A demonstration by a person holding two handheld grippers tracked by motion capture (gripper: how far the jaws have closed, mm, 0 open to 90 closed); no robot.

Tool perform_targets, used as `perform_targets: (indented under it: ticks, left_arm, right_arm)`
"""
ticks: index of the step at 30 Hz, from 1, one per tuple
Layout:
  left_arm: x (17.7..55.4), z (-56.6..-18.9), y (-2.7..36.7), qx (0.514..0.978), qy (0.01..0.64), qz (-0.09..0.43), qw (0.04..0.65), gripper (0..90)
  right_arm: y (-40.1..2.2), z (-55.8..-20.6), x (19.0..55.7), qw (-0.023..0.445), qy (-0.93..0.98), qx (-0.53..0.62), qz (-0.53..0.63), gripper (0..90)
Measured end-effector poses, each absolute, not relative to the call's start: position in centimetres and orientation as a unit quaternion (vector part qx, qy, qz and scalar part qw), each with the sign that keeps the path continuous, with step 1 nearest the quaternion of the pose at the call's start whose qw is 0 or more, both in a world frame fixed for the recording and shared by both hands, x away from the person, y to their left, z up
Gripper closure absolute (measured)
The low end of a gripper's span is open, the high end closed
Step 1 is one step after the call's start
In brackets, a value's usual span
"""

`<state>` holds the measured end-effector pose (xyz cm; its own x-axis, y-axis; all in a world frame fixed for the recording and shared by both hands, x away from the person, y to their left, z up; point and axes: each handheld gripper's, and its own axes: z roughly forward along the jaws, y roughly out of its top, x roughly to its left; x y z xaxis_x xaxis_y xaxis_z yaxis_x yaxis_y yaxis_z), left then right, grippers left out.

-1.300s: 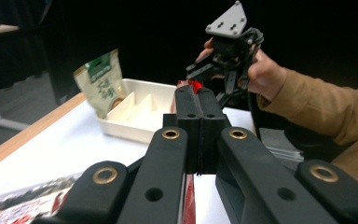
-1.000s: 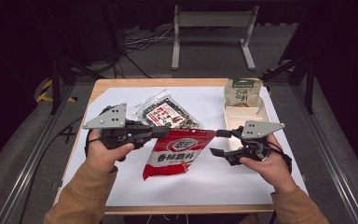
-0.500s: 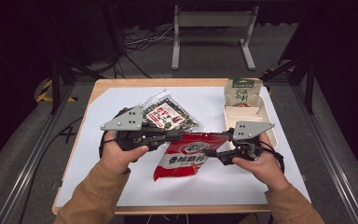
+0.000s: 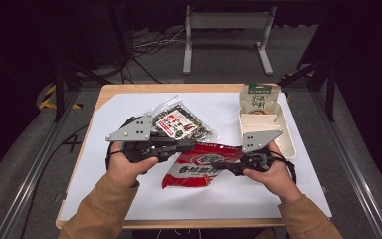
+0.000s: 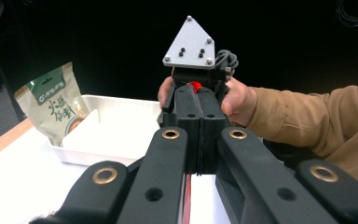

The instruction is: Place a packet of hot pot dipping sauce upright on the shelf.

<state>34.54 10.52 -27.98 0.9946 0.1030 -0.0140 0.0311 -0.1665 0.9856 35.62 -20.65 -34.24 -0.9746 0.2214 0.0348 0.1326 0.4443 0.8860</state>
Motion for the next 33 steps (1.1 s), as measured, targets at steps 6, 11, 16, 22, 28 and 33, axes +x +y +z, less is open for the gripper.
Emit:
perform_targets:
  ticks: [6,11,16,22,28,33]
  left_arm:
    - [34.6,-28.1,10.7,0.764,0.047,0.028,0.643,90.0]
    - [34.6,-28.2,10.9,0.764,0.054,0.029,0.642,90.0]
    - [34.6,-28.3,11.1,0.761,0.059,0.034,0.645,90.0]
    - [34.7,-28.4,11.4,0.757,0.066,0.035,0.649,90.0]
    - [34.9,-28.5,11.4,0.754,0.076,0.037,0.651,90.0]
    - [35.0,-28.6,11.4,0.754,0.086,0.048,0.649,83.5]
  right_arm:
    - [-20.5,-34.3,35.4,0.026,0.855,0.088,0.51,86.8]
    - [-20.5,-34.3,35.4,0.023,0.858,0.081,0.507,89.4]
    - [-20.5,-34.1,35.3,0.02,0.859,0.079,0.506,89.4]
    - [-20.8,-33.6,35.1,0.024,0.856,0.078,0.51,89.5]
    - [-21.2,-32.9,34.9,0.027,0.854,0.078,0.513,89.7]
    - [-21.4,-32.4,34.7,0.026,0.857,0.073,0.51,89.7]
